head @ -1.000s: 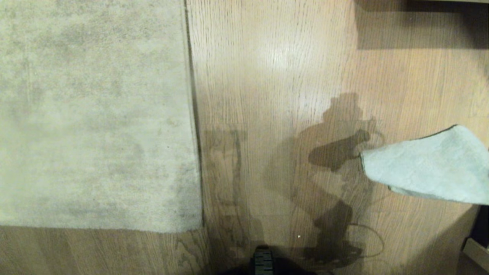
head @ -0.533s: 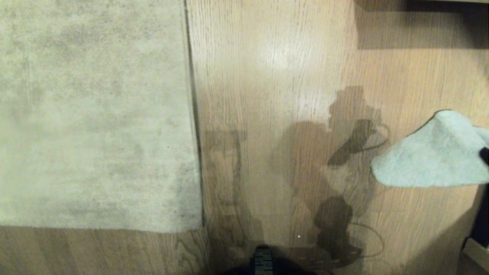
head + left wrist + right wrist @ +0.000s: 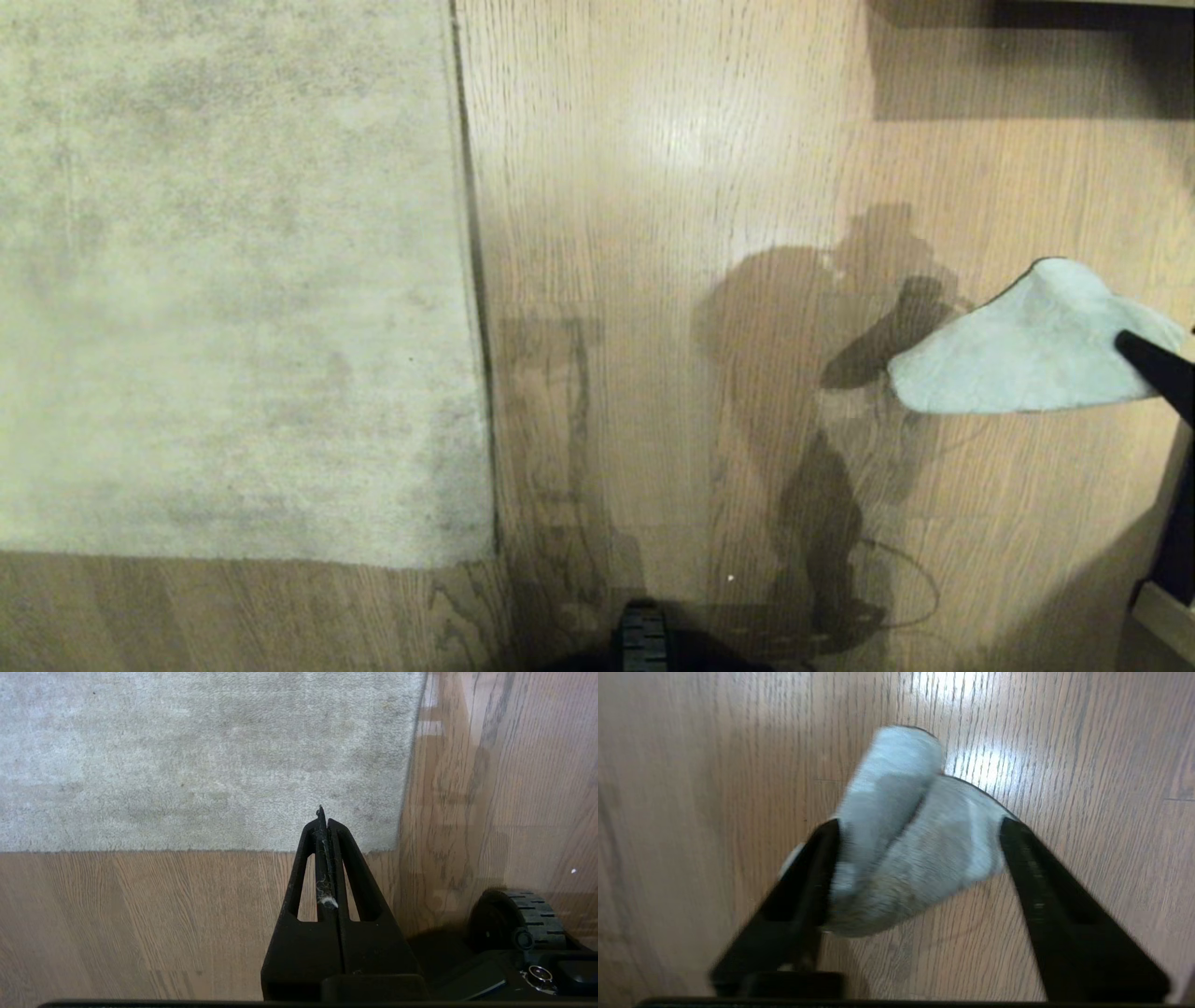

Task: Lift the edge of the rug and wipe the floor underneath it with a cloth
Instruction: Put down the rag

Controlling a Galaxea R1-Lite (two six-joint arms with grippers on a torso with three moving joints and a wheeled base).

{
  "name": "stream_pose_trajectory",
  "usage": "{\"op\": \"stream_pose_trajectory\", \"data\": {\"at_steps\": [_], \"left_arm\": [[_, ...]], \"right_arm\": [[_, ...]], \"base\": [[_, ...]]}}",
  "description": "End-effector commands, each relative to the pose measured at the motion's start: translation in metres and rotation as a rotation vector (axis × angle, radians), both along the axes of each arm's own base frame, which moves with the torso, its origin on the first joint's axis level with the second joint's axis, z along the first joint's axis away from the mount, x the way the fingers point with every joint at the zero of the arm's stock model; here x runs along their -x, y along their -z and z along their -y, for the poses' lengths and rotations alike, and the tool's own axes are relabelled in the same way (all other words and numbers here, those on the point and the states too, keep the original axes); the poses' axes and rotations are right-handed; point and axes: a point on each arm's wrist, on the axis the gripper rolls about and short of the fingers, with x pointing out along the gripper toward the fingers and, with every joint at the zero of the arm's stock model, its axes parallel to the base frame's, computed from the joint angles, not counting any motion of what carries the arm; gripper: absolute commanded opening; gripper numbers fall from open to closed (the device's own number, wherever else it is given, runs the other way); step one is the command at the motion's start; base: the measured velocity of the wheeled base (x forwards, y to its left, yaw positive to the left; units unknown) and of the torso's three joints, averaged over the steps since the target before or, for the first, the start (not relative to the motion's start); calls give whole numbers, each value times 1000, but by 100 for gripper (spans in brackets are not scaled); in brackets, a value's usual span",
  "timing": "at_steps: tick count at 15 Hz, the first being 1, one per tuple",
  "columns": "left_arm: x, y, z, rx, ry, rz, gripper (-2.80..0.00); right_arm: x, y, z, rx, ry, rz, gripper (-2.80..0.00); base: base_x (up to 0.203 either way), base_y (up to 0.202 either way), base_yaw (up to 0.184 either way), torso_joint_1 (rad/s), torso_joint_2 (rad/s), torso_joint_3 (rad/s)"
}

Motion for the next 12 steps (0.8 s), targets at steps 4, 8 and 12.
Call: {"op": "stream_pose_trajectory", "data": {"at_steps": [4,8,12], "left_arm": [[0,0,0,0,1,0,-280],[0,0,0,0,-1,0,-280],[0,0,0,0,1,0,-280]], "right_arm": [[-43,18,11,-12,1,-71,-280],[-71,10,18,-3,3,-36,-280],[-75,9,19,-2,4,-31,-280]], "base": [[0,0,0,0,0,0],[0,0,0,0,0,0],[0,0,0,0,0,0]]}}
